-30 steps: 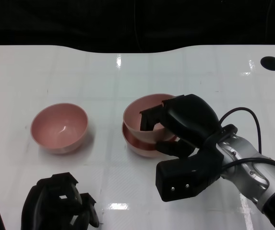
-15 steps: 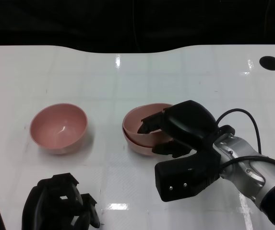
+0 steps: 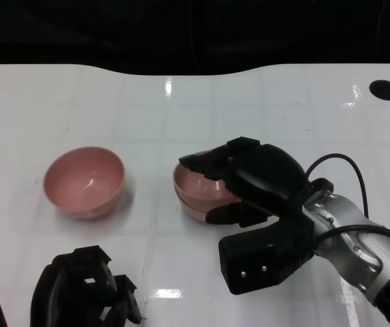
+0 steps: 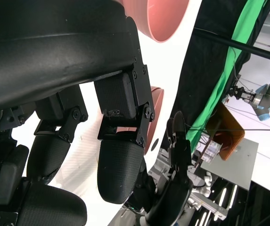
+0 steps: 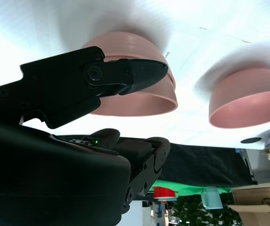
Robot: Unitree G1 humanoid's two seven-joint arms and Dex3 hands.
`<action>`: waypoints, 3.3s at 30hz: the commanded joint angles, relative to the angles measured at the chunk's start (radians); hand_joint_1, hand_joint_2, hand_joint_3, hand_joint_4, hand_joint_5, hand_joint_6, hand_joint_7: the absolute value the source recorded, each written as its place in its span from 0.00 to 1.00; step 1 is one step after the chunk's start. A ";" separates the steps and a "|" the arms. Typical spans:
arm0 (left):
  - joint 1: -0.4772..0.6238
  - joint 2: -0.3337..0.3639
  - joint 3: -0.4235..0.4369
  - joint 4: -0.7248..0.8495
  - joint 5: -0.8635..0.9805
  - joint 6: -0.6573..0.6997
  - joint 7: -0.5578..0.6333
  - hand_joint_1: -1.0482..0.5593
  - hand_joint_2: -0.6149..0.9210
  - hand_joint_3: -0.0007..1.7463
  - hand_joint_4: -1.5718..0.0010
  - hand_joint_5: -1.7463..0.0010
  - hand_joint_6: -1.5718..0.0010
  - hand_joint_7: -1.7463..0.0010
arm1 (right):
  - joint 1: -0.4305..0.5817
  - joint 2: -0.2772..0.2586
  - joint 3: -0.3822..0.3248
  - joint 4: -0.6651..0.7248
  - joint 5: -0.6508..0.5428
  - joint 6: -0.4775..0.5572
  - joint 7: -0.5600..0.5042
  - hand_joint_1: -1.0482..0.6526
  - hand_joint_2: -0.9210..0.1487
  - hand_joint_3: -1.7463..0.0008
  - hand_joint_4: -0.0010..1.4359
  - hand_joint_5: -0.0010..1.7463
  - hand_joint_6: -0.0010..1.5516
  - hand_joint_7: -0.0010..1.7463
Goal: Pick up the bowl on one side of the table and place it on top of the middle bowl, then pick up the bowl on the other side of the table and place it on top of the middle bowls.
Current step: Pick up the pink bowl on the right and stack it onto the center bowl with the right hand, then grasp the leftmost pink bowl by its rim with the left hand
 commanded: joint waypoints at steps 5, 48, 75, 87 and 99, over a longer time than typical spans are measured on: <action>-0.001 0.010 0.009 -0.001 -0.009 -0.002 -0.003 0.10 0.03 1.00 0.00 0.37 0.00 0.46 | 0.123 -0.071 -0.045 -0.207 -0.009 0.032 -0.024 0.13 0.00 0.81 0.07 0.18 0.17 0.00; 0.000 0.030 0.025 -0.022 0.014 -0.019 0.028 0.04 0.05 1.00 0.00 0.38 0.00 0.45 | 0.664 -0.043 -0.327 -0.261 0.744 -0.547 0.029 0.50 0.15 0.66 0.52 0.68 0.57 0.37; -0.026 0.163 0.003 -0.069 0.164 -0.161 0.005 0.04 0.84 0.07 0.38 0.56 0.29 0.99 | 0.712 0.081 -0.435 -0.246 0.933 -0.426 0.293 0.49 0.39 0.31 0.59 1.00 0.47 0.91; -0.113 0.270 -0.062 -0.058 0.565 -0.287 0.245 0.00 1.00 0.04 0.88 0.18 0.56 1.00 | 0.718 0.107 -0.460 -0.277 0.935 -0.374 0.303 0.49 0.38 0.32 0.58 1.00 0.47 0.91; -0.207 0.362 -0.166 0.034 0.943 -0.304 0.528 0.00 1.00 0.15 1.00 0.12 0.77 1.00 | 0.721 0.126 -0.465 -0.286 0.917 -0.355 0.303 0.50 0.37 0.33 0.58 1.00 0.47 0.89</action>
